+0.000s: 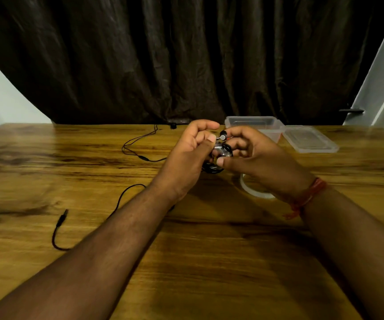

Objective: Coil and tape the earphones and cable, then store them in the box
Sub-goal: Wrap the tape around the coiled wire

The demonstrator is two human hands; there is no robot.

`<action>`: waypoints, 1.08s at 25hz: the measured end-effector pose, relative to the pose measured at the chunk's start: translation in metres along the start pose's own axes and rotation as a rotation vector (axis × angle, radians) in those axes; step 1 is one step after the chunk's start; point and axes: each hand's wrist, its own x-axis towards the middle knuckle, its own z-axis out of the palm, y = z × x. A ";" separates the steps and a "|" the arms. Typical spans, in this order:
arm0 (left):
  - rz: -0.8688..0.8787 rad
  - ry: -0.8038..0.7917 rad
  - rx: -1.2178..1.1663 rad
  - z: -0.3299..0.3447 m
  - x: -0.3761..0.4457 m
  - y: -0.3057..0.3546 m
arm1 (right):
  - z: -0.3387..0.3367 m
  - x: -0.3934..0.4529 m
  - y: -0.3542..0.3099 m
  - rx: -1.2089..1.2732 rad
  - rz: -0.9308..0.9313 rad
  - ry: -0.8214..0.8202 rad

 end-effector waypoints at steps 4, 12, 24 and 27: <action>0.007 -0.064 -0.016 0.002 -0.002 0.005 | 0.001 0.003 0.003 0.055 -0.044 0.059; -0.047 -0.012 -0.137 0.003 -0.001 0.005 | 0.005 0.003 0.003 0.265 -0.028 0.010; -0.121 0.046 -0.148 0.006 -0.001 0.002 | 0.004 0.004 0.002 0.292 -0.001 0.079; -0.140 0.036 -0.163 0.005 -0.002 0.004 | 0.004 0.004 0.002 0.296 0.011 0.088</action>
